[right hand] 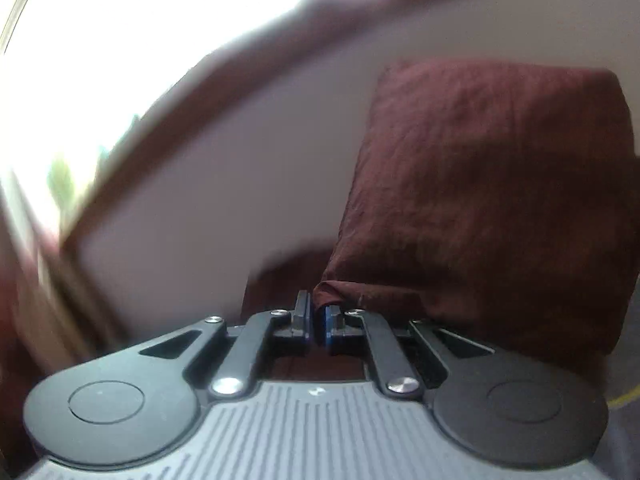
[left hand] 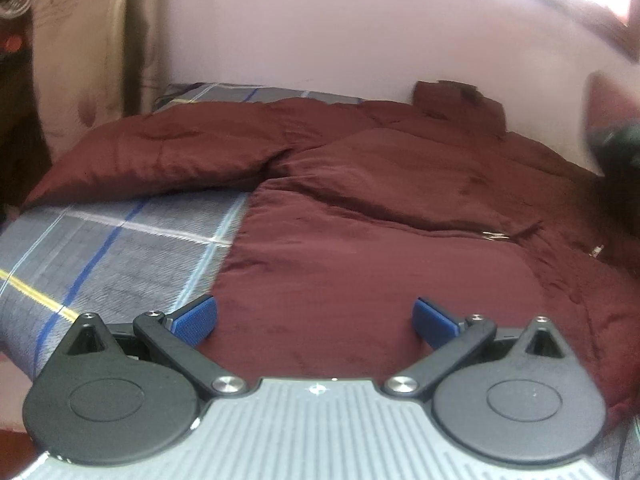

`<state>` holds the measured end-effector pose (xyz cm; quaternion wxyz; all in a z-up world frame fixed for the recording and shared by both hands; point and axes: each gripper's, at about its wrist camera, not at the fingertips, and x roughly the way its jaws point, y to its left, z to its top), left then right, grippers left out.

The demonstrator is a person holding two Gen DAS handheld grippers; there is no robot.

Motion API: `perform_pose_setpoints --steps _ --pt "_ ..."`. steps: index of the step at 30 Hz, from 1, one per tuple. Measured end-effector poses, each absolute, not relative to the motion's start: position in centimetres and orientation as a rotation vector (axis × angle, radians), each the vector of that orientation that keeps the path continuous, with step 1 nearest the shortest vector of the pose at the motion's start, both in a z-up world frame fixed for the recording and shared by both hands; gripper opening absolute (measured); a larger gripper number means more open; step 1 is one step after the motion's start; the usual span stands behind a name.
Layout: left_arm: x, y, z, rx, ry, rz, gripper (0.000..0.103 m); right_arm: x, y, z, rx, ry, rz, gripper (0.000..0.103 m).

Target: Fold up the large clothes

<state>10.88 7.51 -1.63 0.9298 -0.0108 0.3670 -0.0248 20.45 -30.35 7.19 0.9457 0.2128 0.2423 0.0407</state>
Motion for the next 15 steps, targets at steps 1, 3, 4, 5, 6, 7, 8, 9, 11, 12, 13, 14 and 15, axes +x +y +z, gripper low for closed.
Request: perform_pose_setpoints --steps 1,3,4,5,6,7,8,9,11,12,13,14,15 --pt "10.9 7.9 -1.7 -0.028 0.752 -0.047 0.103 21.2 -27.9 6.4 0.347 0.539 0.101 0.006" --pt "10.9 8.6 -1.8 -0.037 0.753 -0.039 0.103 22.3 -23.4 4.1 0.209 0.634 0.118 0.006" --pt "10.9 8.9 -1.8 -0.041 0.753 -0.039 0.103 22.3 -21.7 3.2 0.148 0.665 0.112 0.006" --pt "10.9 9.1 -1.9 -0.045 0.753 -0.039 0.103 22.6 -20.0 2.1 0.059 0.686 0.098 0.006" --pt "10.9 9.3 -2.0 -0.046 0.752 -0.04 0.103 22.6 -18.7 1.5 -0.012 0.691 0.086 0.006" --pt "10.9 9.5 -2.0 -0.044 0.751 -0.039 0.103 22.5 -17.8 1.3 -0.061 0.693 0.076 0.006" --pt "10.8 9.6 -2.1 -0.042 0.751 -0.039 0.103 22.5 -17.2 1.2 -0.092 0.7 0.064 0.007" --pt "10.8 9.7 -2.2 -0.043 0.751 -0.039 0.103 22.6 -16.7 1.3 -0.12 0.704 0.054 0.007" --pt "10.8 10.0 -2.3 -0.051 0.752 -0.043 0.103 21.9 -16.4 1.1 -0.18 0.706 0.043 0.008" --pt "10.8 10.1 -2.3 -0.056 0.75 -0.043 0.103 22.4 -15.9 1.5 -0.213 0.709 0.033 0.009" --pt "10.8 10.2 -2.3 -0.058 0.75 -0.041 0.103 22.4 -15.6 1.9 -0.234 0.71 0.025 0.012" --pt "10.8 10.3 -2.3 -0.06 0.749 -0.04 0.103 22.2 -15.3 2.1 -0.257 0.702 0.017 0.016" --pt "10.8 10.5 -2.3 -0.065 0.748 -0.04 0.103 21.8 -15.3 2.1 -0.271 0.691 0.007 0.019"
